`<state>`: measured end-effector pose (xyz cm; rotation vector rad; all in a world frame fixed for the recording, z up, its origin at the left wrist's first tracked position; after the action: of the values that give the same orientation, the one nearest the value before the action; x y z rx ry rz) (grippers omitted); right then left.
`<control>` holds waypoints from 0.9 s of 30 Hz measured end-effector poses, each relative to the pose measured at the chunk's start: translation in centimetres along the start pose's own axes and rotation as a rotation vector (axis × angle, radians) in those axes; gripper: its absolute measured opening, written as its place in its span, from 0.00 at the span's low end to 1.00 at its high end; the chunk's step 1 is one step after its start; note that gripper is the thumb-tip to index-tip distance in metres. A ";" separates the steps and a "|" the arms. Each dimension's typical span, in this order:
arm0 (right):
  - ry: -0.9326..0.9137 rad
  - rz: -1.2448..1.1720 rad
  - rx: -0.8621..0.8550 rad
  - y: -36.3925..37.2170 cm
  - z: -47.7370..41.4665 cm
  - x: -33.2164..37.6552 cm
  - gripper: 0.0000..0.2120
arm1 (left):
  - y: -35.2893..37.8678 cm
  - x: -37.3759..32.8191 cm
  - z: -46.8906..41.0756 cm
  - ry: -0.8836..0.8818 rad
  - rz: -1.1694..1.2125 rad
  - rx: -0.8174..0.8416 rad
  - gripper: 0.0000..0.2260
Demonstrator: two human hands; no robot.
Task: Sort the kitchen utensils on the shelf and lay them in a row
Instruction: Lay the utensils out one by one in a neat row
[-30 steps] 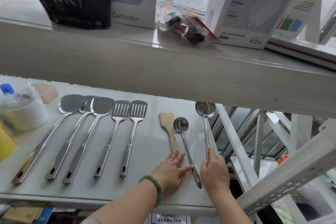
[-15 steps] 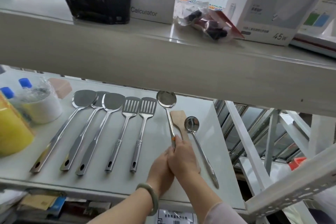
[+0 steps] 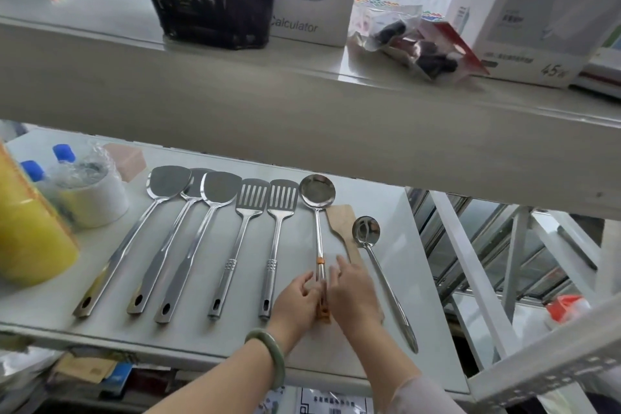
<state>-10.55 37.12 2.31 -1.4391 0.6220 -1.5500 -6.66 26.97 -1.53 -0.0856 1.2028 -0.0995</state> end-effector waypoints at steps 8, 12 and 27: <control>0.355 0.161 -0.018 -3.7 0.2 -8.9 0.12 | 0.4 -1.1 -0.1 -0.036 -0.372 -0.105 0.23; 0.335 -0.010 -0.100 -3.5 -0.4 -8.4 0.08 | -0.1 -1.7 0.2 -0.008 -0.440 -0.128 0.15; 0.452 -0.148 -0.140 -3.6 0.1 -9.1 0.14 | 0.8 -1.1 0.7 0.008 -0.657 -0.101 0.15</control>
<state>-12.20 46.61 0.82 -1.2612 0.9206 -2.0062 -6.41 27.93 -0.35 -0.5681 1.1481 -0.6139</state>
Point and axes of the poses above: each hand's wrist, its own z-axis away from the middle knuckle, its own y-axis out of the palm, x = y × z, the point moved 2 cm from there along -z, towards the middle knuckle, and after that the axes turned 11 degrees about x, right-handed, at the moved point
